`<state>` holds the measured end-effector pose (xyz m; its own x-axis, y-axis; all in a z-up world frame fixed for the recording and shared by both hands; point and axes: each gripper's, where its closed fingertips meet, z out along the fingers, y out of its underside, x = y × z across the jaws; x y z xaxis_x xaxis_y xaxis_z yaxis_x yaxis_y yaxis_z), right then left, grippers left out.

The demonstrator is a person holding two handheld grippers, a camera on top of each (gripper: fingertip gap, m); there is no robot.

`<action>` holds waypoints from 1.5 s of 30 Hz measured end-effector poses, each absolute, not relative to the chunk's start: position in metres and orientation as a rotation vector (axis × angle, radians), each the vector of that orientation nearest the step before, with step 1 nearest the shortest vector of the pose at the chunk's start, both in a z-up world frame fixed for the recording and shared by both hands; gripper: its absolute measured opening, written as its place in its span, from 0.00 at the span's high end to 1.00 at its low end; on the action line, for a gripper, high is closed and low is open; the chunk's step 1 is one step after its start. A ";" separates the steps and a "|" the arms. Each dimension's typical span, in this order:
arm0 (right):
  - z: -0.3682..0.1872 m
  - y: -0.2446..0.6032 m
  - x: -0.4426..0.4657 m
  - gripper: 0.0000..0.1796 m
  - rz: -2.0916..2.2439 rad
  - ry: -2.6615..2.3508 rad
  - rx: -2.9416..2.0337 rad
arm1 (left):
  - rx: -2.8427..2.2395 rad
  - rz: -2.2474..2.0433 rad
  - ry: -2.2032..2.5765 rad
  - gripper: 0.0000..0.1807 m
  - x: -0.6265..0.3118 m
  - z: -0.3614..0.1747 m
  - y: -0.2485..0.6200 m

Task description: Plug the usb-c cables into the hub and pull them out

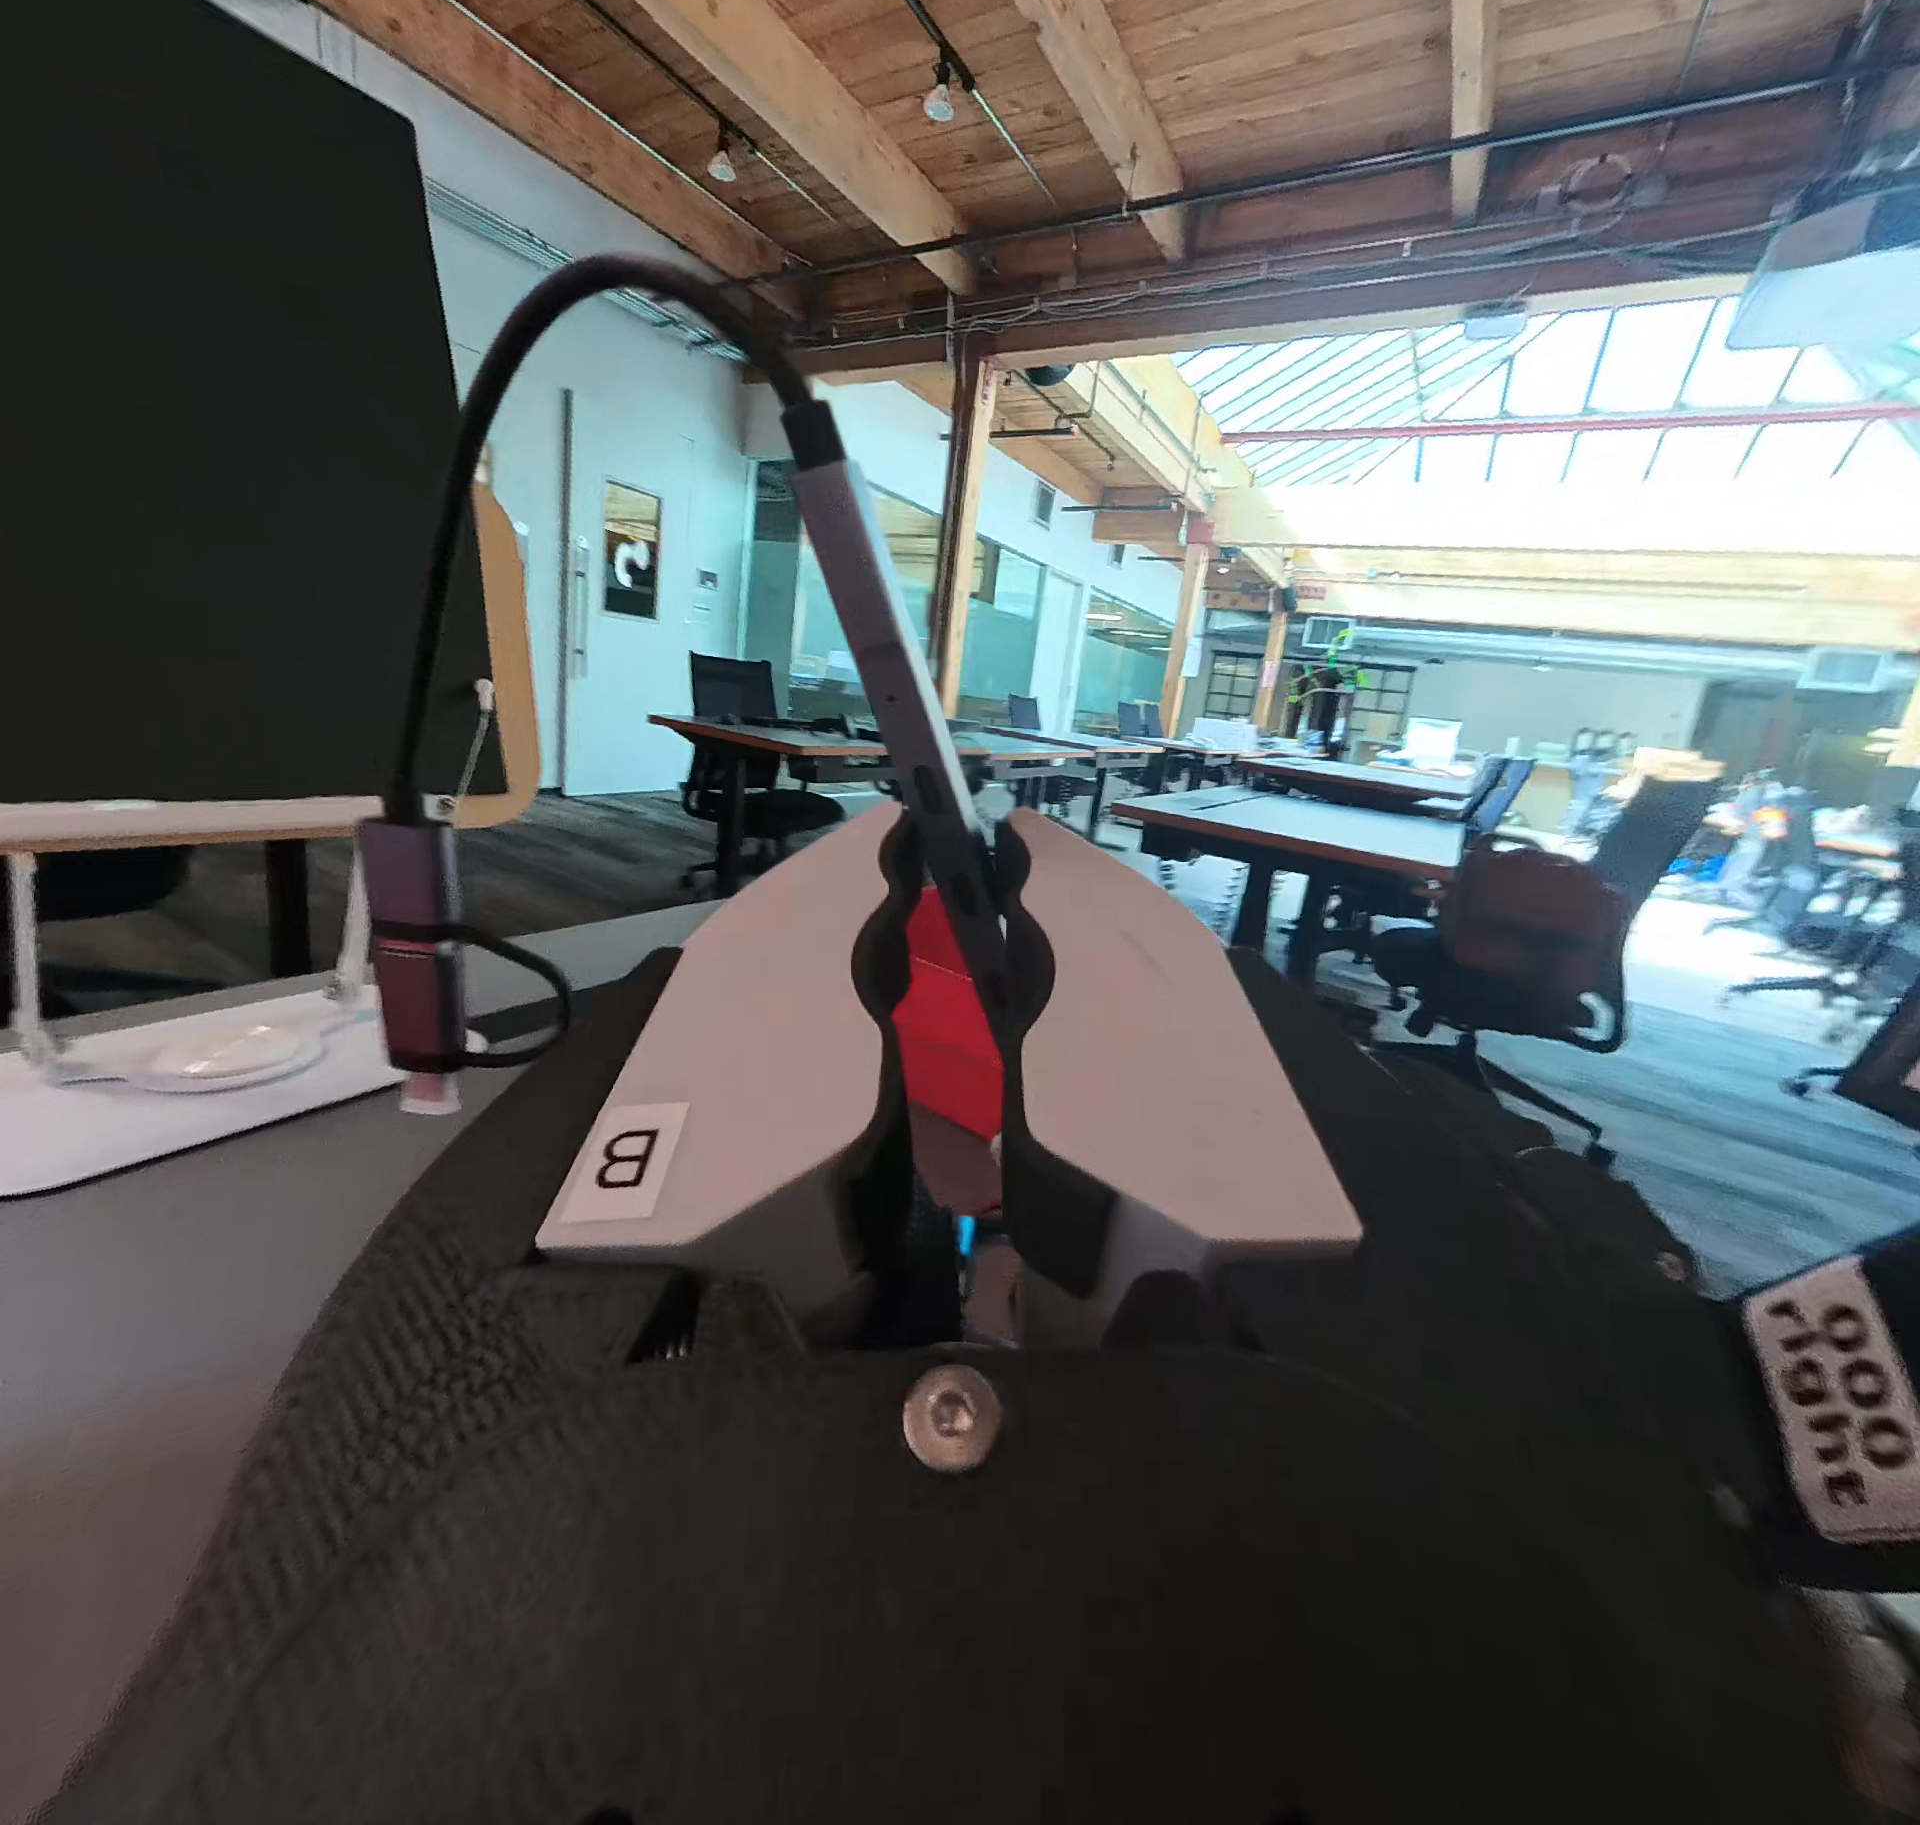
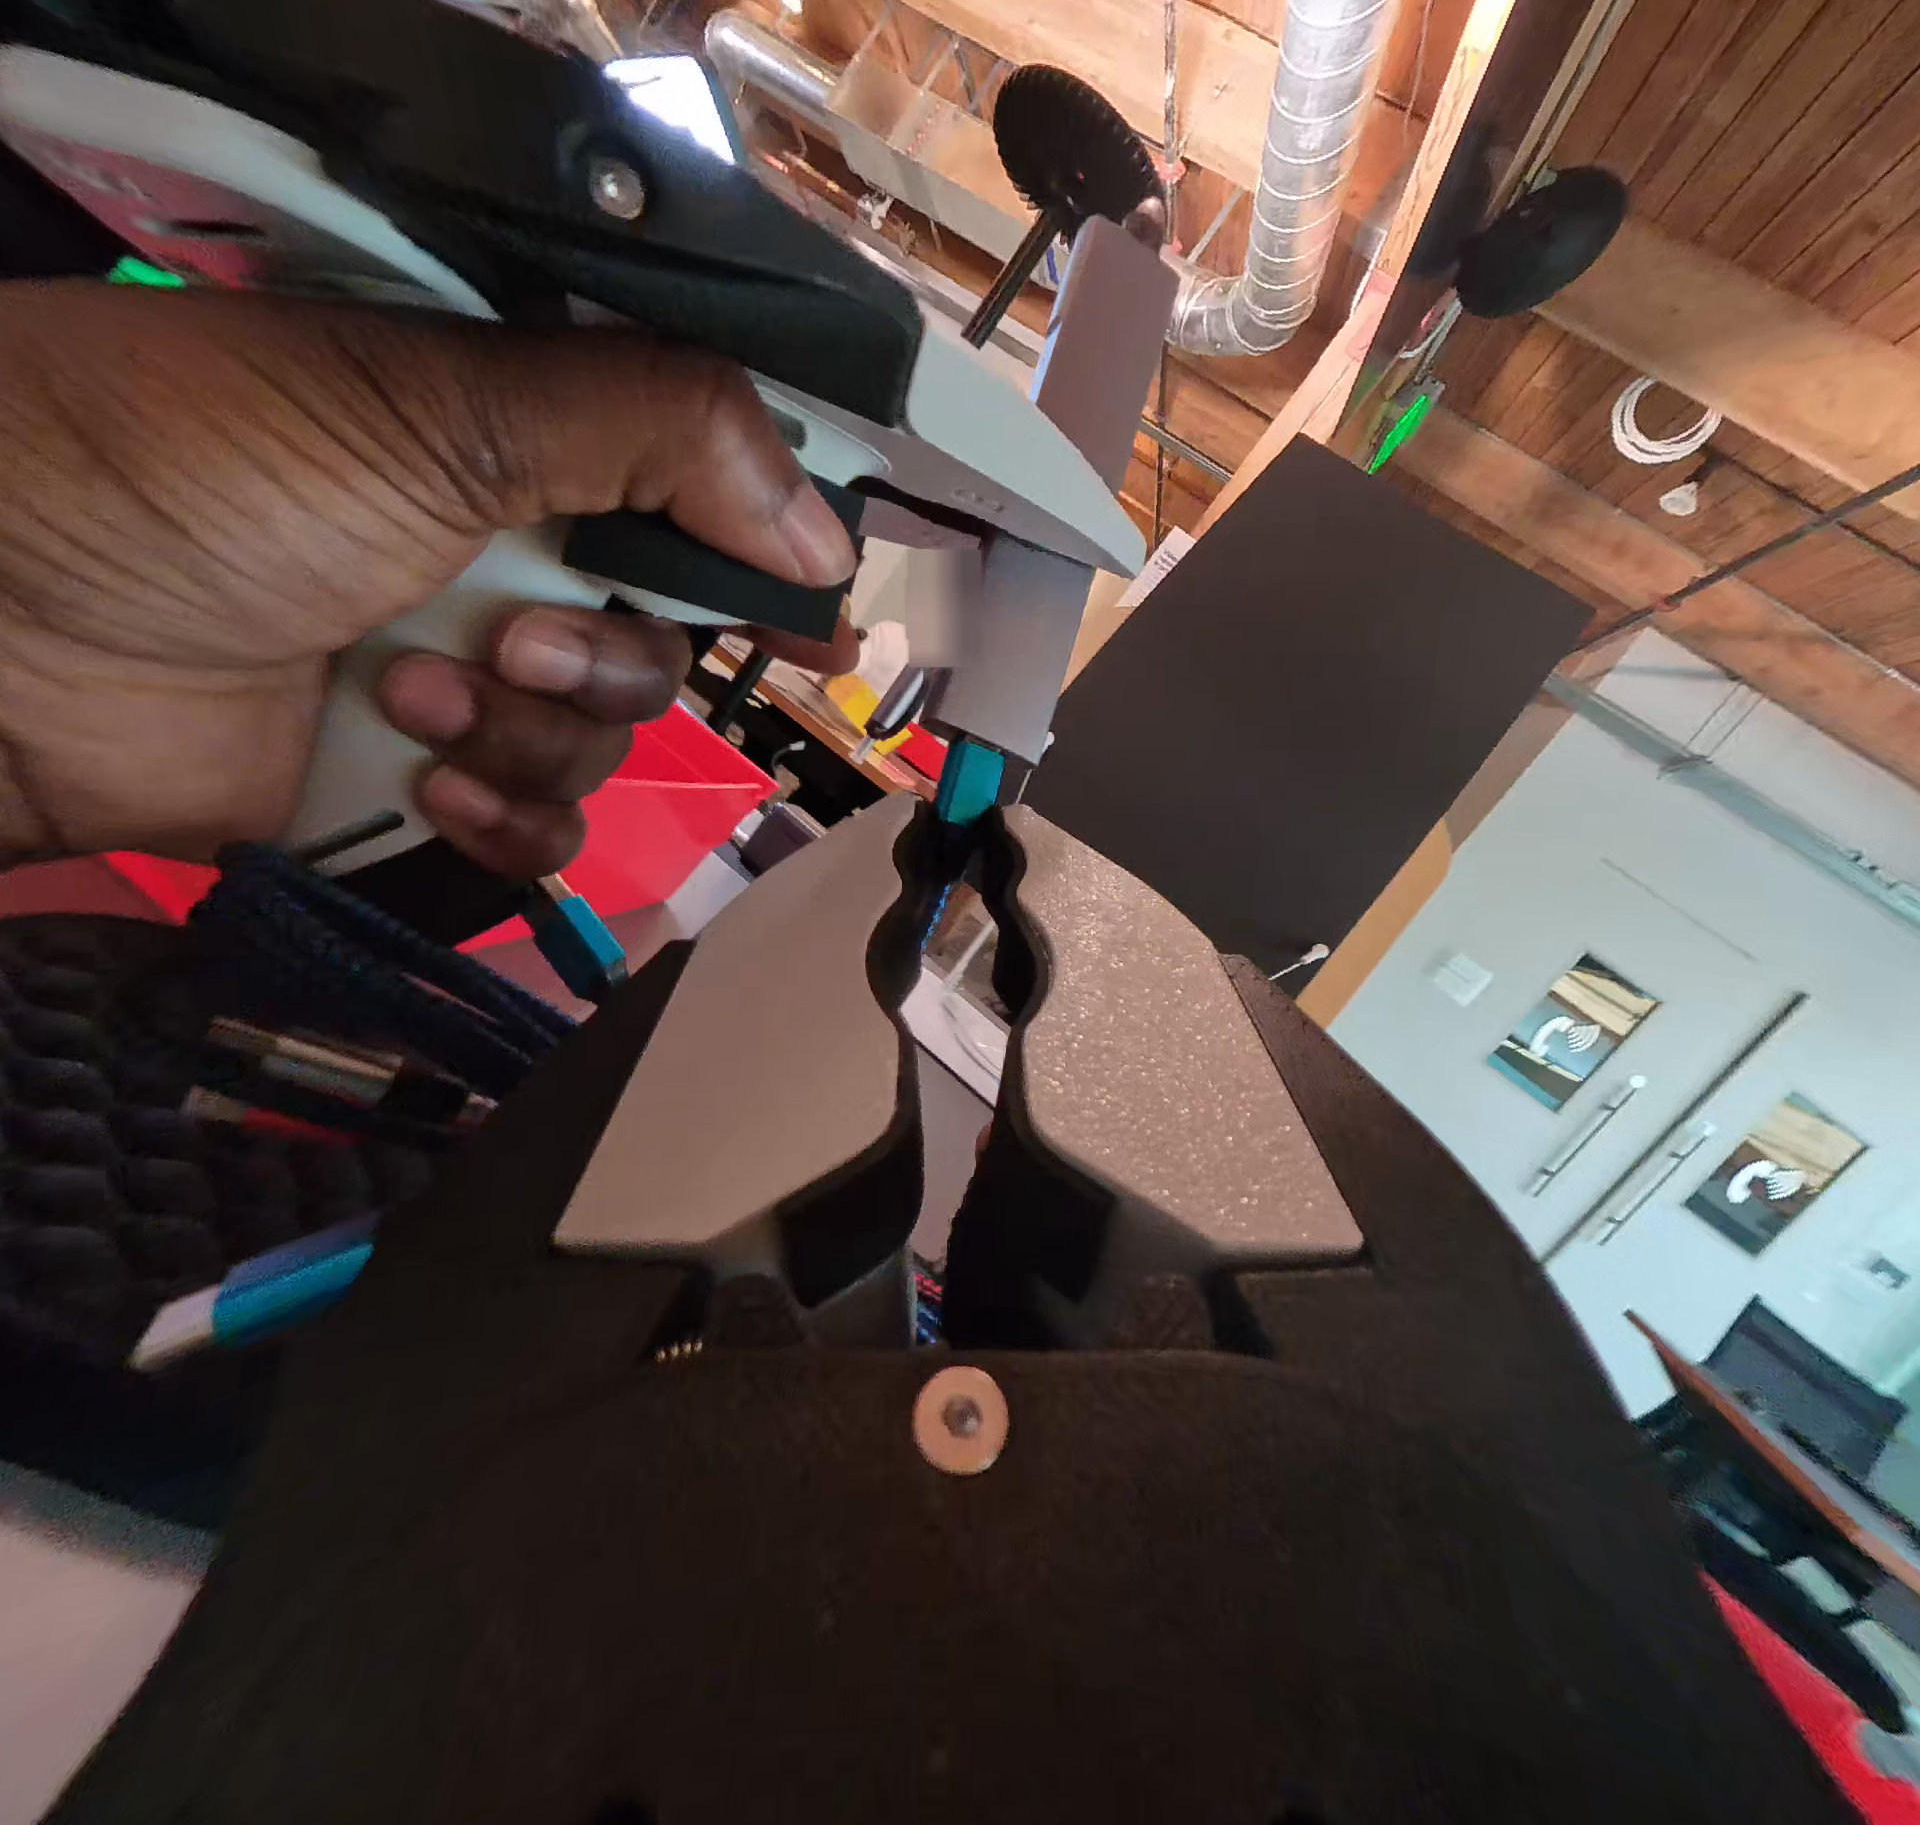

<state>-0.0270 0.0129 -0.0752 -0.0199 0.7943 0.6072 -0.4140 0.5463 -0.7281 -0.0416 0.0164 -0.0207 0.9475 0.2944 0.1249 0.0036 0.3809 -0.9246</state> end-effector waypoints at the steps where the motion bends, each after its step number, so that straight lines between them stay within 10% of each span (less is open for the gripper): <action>1: -0.075 0.013 -0.027 0.95 0.969 -1.258 -0.368 | -1.175 0.239 -0.278 0.93 -0.042 -0.020 0.016; 11: -0.151 0.029 -0.035 0.99 1.070 -1.476 -0.532 | -0.777 0.274 -0.282 0.95 -0.043 0.054 -0.098; 31: -0.075 0.112 -0.023 0.99 1.289 -1.286 -0.668 | -0.948 0.322 -0.217 0.95 -0.032 0.040 -0.074; 45: 0.008 0.339 0.009 0.99 0.974 -0.722 -0.944 | -0.911 0.337 -0.184 0.95 -0.022 0.049 -0.087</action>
<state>0.0092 0.3387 0.0084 0.3982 0.9125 0.0936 -0.3546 0.2473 -0.9017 -0.0221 -0.0871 0.0487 0.9322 0.3616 0.0137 -0.2075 0.5651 -0.7985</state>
